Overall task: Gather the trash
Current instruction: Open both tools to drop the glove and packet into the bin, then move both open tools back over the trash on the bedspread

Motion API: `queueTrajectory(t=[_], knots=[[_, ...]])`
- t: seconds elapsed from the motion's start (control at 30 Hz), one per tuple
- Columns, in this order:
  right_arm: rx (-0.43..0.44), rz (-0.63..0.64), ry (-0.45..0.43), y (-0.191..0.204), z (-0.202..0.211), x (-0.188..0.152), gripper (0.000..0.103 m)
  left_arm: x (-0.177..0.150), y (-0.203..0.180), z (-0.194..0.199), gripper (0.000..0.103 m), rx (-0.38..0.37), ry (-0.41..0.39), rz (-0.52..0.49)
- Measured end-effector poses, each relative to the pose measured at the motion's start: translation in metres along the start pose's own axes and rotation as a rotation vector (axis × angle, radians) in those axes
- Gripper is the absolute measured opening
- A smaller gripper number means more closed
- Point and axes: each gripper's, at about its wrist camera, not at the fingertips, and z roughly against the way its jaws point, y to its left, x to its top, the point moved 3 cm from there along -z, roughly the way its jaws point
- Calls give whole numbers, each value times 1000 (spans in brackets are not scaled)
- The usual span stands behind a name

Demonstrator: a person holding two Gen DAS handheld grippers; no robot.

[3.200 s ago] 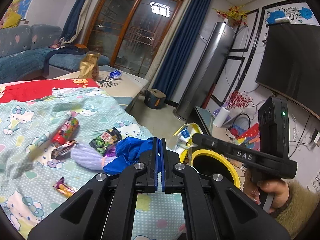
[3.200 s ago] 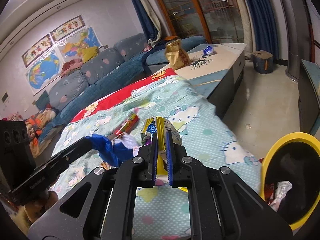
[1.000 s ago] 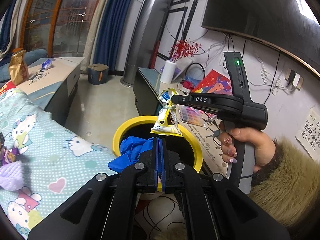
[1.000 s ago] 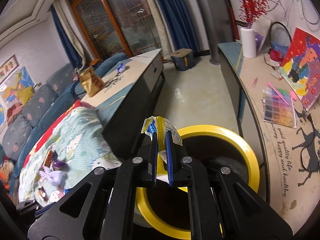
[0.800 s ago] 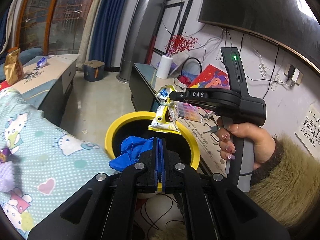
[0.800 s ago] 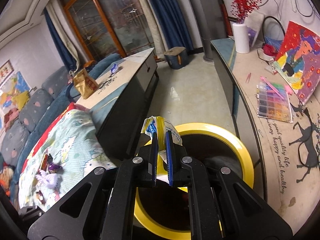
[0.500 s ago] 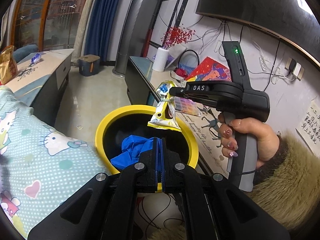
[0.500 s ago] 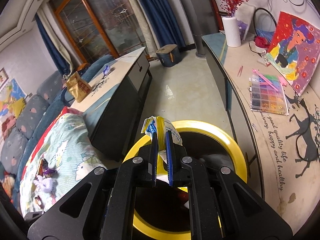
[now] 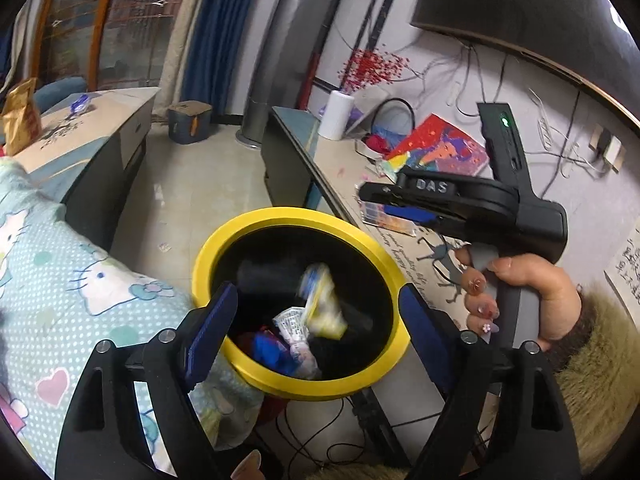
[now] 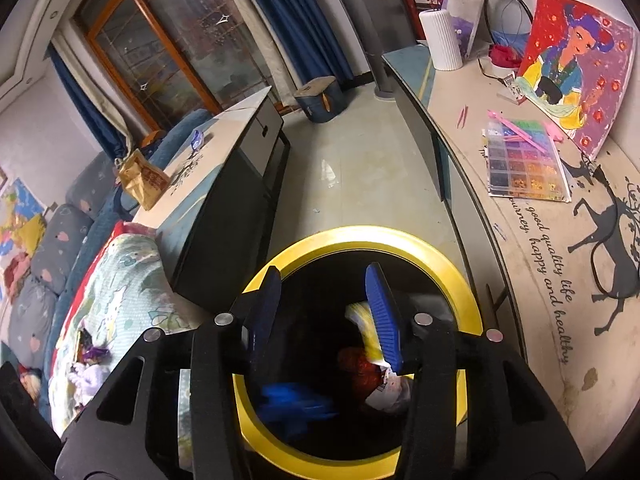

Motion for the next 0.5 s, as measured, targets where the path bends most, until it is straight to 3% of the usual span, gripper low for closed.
queueTrajectory(t=[0.07, 0.5], knots=[[-7, 12, -3, 3, 0, -1, 39, 0, 4, 5, 92, 28, -16, 0], [31, 154, -27, 49, 9, -11, 48, 6, 31, 53, 94, 167, -122, 31]])
